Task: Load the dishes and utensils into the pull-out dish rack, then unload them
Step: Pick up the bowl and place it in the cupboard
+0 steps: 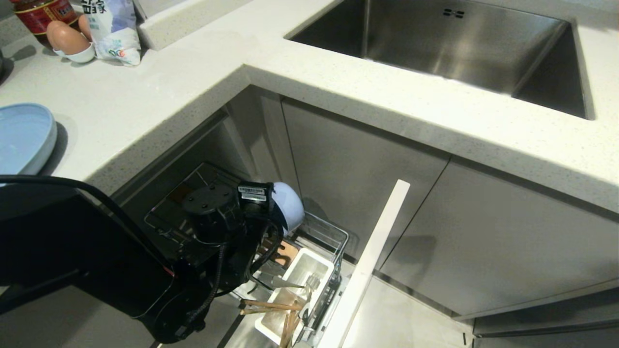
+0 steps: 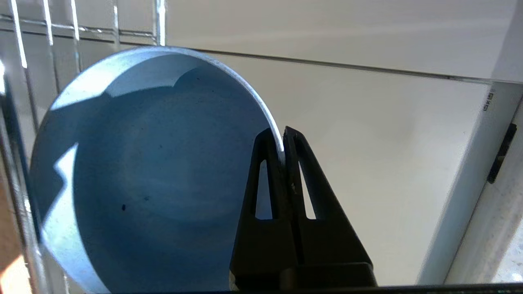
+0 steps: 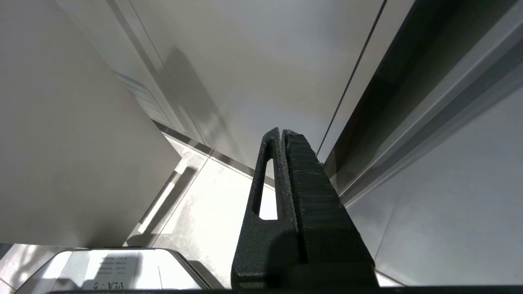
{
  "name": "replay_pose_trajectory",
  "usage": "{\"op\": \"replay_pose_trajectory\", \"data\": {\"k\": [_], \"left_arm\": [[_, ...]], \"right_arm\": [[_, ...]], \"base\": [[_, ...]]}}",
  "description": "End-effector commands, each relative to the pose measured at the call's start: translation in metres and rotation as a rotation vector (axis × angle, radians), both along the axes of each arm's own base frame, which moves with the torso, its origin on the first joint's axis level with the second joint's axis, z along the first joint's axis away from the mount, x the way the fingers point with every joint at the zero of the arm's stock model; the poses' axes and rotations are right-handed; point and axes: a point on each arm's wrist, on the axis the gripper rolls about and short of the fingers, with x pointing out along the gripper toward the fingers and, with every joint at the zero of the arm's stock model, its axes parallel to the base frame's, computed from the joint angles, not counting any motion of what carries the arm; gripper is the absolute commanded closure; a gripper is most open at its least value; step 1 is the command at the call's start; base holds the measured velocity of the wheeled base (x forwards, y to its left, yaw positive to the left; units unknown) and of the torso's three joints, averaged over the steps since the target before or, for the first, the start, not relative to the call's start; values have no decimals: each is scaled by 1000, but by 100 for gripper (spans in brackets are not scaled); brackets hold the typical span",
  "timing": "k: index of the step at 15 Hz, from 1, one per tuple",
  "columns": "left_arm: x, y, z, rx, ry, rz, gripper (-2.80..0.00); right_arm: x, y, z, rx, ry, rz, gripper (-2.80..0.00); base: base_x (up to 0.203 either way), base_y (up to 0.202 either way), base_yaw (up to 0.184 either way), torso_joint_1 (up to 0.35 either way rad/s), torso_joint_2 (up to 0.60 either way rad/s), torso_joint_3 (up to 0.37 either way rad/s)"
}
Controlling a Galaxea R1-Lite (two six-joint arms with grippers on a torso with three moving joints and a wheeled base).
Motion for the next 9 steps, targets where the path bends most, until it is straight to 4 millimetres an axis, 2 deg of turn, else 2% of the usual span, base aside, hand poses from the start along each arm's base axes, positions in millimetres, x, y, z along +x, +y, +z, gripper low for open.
{"op": "replay_pose_trajectory", "data": {"k": [1,9], "left_arm": [[2,1,-3,-6,6,8,0],[5,4,-5,-21,17,15,0]], "right_arm": [[0,0,0,0,1,0,0],[0,0,0,0,1,0,0]], "base": [[0,0,0,0,0,0],[0,0,0,0,0,0]]}}
